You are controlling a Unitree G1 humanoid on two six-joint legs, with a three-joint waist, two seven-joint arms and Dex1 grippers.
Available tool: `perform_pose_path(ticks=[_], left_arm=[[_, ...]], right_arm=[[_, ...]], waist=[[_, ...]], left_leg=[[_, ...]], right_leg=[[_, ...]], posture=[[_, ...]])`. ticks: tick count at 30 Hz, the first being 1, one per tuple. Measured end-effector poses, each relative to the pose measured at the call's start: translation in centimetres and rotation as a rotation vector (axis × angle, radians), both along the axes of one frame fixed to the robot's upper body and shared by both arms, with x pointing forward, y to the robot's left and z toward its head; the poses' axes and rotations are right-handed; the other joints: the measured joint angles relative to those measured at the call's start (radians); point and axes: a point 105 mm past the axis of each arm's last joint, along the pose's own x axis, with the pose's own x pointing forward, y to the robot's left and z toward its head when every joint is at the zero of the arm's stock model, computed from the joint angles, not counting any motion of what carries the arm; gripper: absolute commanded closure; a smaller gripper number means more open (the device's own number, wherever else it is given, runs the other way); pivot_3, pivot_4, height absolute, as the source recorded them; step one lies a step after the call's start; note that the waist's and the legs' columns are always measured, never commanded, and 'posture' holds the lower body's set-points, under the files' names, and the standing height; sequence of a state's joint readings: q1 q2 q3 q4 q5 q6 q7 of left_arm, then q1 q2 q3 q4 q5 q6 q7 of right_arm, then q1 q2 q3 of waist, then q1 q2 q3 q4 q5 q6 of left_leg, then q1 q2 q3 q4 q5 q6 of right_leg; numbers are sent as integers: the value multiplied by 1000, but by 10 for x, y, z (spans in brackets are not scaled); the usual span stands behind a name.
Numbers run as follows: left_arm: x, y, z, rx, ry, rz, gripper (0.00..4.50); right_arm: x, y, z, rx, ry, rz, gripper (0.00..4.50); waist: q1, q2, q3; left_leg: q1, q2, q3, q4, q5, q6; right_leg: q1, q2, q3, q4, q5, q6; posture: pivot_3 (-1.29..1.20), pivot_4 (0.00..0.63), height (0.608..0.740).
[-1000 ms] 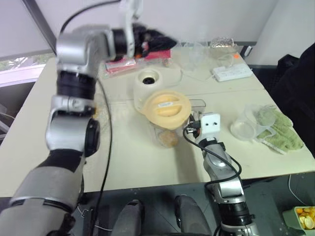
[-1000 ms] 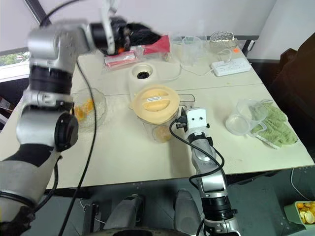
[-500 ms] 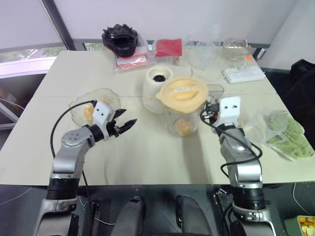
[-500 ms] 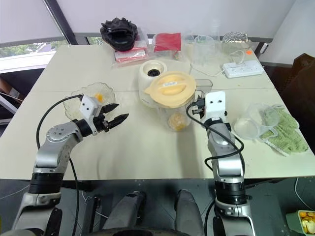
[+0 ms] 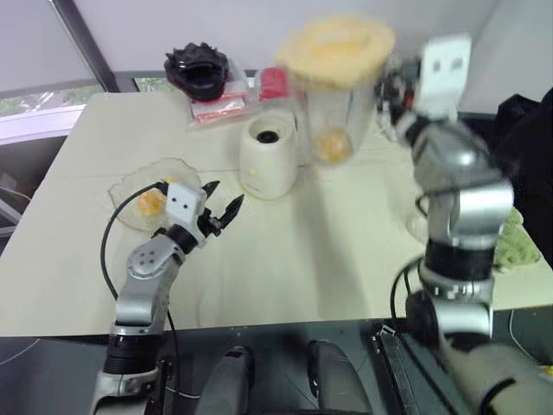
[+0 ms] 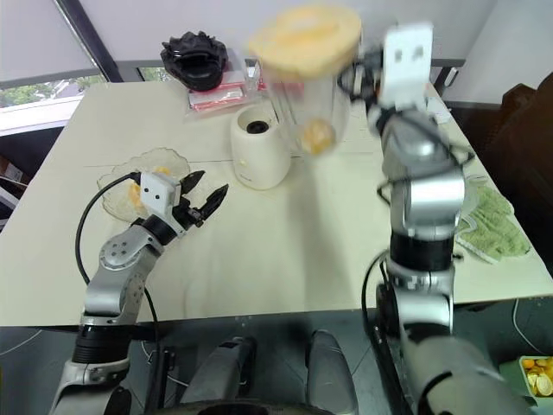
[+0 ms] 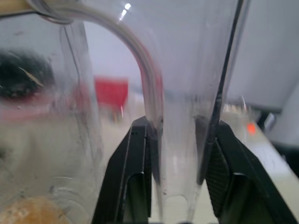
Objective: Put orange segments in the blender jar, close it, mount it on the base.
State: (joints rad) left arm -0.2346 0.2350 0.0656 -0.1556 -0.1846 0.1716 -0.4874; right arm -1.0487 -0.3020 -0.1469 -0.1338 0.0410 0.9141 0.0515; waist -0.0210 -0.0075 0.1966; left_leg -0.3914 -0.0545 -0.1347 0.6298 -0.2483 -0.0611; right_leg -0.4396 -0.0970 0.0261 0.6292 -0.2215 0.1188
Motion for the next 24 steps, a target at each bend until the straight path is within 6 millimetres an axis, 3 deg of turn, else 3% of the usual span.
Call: perform_pose_path(ticks=[2,4,7,14,19,24], left_arm=[[1,-2,0,-15,-7,19,1342],[1,-1,-1,-22,-14,48,1342],[-1,3,-8,-18,-3,90,1342],[-9,13,-6,7,-21,156,1342],[-18,23,-13,31,-2,193,1342],[-21,24,-5,31,-30,208,1342]], right_arm=[[4,15,27,12,-43,30,3585],[16,31,36,29,-39,63,3585],[36,50,25,37,7,97,3585],[75,70,-28,51,117,101,3585],[82,78,-32,56,92,105,3585],[84,87,-36,69,81,121,3585]], waist=[[0,-1,-1],[-1,-1,-1],[-1,-1,-1],[0,-1,0],[-7,-1,0],[-23,-1,0]], left_leg=[[0,0,0,-1,0,0],[0,0,1,-1,0,0],[0,0,1,-1,0,0],[-1,0,1,-1,0,0],[-1,0,1,-2,0,0],[-1,0,1,-2,0,0]], right_leg=[[0,0,0,0,0,0],[0,0,0,0,0,0],[0,0,0,0,0,0],[-1,0,0,0,0,0],[-2,0,0,0,0,0],[-2,0,0,0,0,0]], posture=[[0,150,740],[0,150,740],[0,150,740],[0,150,740],[0,150,740],[0,150,740]])
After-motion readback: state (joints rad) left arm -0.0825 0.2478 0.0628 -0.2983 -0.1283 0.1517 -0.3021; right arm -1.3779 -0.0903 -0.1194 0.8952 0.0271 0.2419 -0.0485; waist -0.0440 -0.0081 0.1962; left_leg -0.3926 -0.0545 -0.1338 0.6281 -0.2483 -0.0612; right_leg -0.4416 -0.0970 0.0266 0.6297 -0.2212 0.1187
